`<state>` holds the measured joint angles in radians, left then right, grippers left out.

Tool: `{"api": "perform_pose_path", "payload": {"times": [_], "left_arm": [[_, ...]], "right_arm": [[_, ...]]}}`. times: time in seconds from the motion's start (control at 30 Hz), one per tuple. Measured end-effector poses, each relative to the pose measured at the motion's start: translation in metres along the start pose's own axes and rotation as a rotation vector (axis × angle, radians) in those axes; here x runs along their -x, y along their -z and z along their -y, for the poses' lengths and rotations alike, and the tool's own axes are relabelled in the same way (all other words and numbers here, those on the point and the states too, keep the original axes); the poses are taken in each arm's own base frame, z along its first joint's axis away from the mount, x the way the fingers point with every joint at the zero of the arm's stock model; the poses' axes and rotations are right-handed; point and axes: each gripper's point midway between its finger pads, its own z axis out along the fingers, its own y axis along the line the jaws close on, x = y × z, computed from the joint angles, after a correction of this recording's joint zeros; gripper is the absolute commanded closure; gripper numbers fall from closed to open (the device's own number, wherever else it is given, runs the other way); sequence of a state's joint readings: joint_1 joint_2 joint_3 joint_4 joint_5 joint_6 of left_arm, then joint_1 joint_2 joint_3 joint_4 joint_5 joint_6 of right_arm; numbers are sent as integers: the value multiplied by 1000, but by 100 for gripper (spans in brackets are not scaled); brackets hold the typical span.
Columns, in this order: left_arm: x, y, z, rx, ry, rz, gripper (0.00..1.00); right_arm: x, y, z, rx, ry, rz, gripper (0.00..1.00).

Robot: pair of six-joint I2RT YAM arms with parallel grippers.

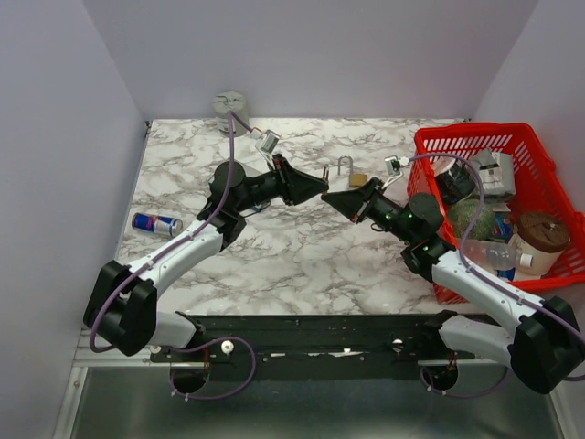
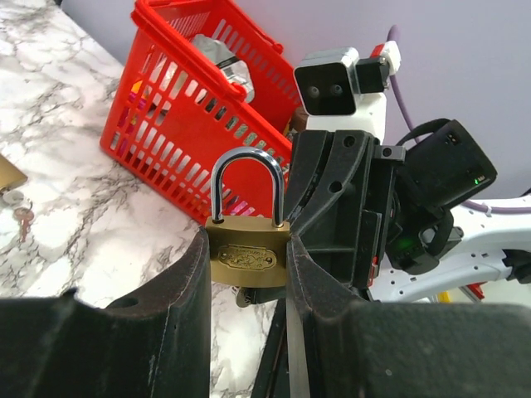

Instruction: Unlock with the key

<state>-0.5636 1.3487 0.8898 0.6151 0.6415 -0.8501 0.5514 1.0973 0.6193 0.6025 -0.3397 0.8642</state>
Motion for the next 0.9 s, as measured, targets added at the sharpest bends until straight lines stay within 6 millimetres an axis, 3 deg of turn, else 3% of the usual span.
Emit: {"api": "perform_pose_path", "payload": {"times": [0.2,0.33,0.43,0.53,0.57,0.6,0.67,0.9], "left_arm": [[-2,0,8,-27,-10,-12,100],[-11,0,4,-10,-5,-43,100],[-20,1,-1,16,15,-74,100],[-28,2,-2,27,43,-103,100],[-30,3,-2,25,48,-113,100],[-32,3,-1,24,56,-122,100],[-42,6,-3,31,78,-163,100],[-73,21,-10,41,75,-298,100]], "right_arm": [[0,5,-5,11,21,-12,99],[-7,11,1,-21,52,-46,89],[-14,16,8,-58,74,-82,75],[-18,25,13,-91,98,-108,50],[-19,29,15,-103,106,-112,35],[-20,34,16,-113,115,-113,29],[-17,43,18,-133,135,-95,21],[-2,70,-4,-115,234,-65,16]]}}
